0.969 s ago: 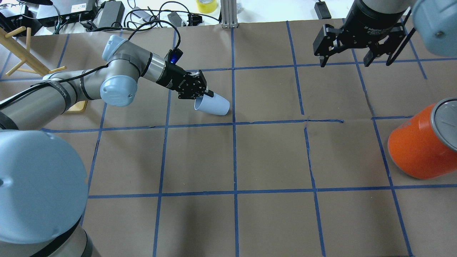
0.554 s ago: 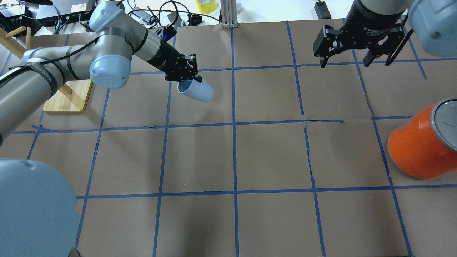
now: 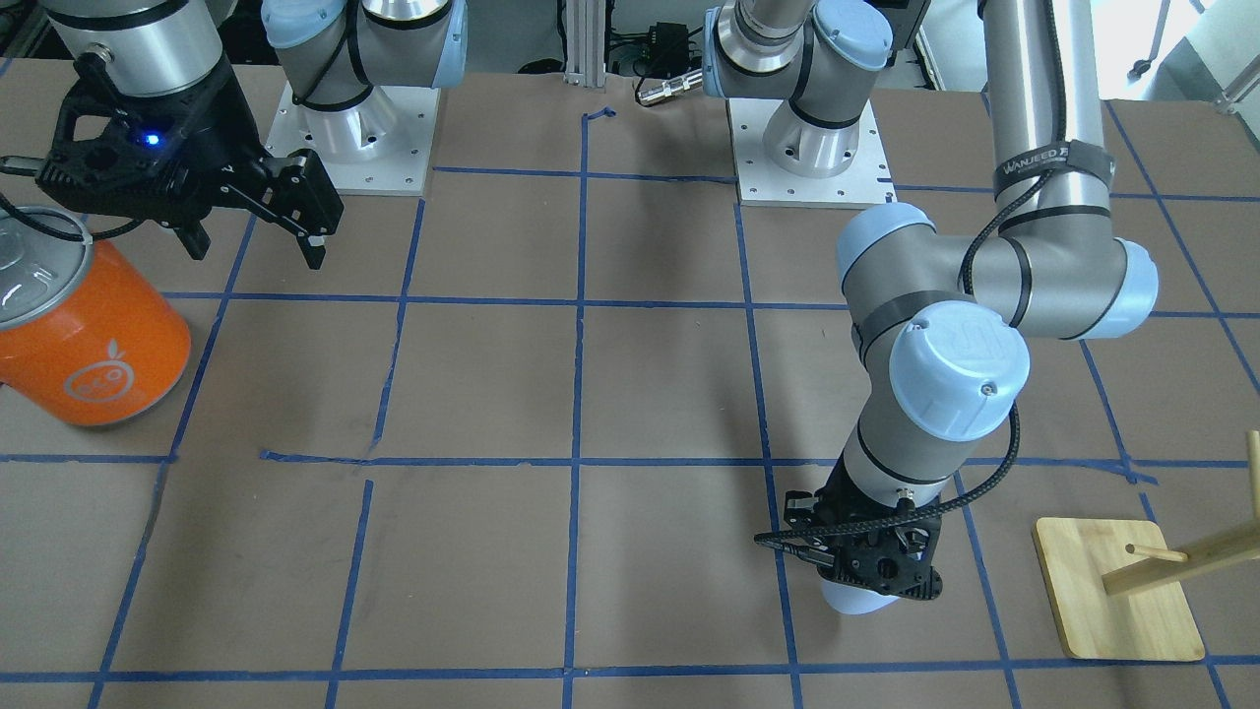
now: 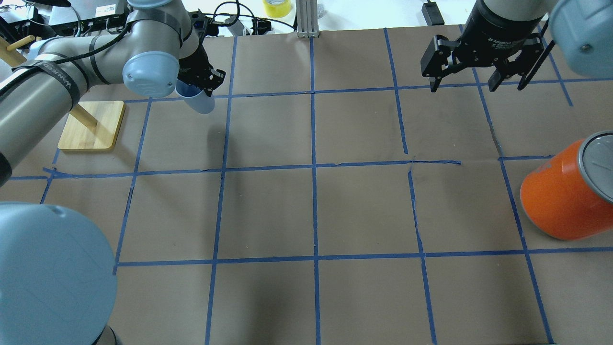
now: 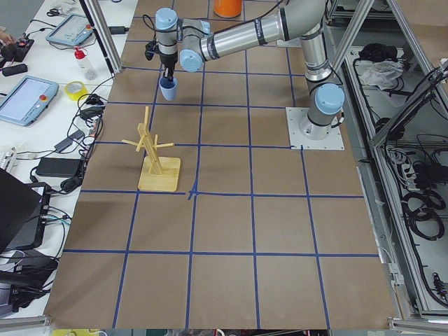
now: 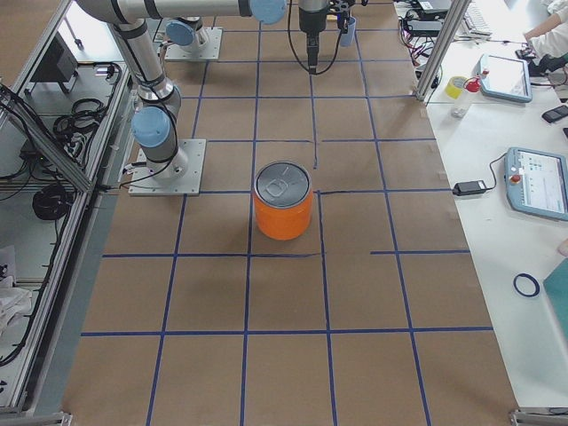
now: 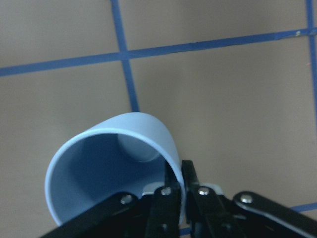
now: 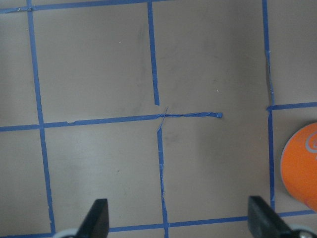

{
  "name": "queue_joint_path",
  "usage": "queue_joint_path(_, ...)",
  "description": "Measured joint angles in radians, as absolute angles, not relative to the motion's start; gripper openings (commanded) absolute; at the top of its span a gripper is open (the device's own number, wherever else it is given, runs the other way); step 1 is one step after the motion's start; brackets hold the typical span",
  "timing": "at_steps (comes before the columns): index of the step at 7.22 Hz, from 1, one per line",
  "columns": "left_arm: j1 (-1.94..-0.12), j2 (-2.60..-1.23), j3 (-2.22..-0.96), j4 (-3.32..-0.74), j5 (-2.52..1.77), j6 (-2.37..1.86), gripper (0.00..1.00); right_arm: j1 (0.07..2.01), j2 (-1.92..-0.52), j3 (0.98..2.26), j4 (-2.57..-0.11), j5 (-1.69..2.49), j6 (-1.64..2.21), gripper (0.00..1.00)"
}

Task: Flip cup
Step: 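Lift and rotate the white cup upright with the left gripper, then lower the upright white cup onto the table with the left gripper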

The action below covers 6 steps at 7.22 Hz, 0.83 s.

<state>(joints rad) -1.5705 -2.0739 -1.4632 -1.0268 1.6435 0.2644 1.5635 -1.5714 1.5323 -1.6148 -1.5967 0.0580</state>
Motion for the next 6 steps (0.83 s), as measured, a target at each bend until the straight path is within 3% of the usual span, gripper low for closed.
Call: queue_joint_path(6, -1.484, -2.112, -1.496, -1.028, 1.675, 0.293, 0.0, 1.564, -1.582, 1.532, -1.616, -1.596, 0.055, 1.0)
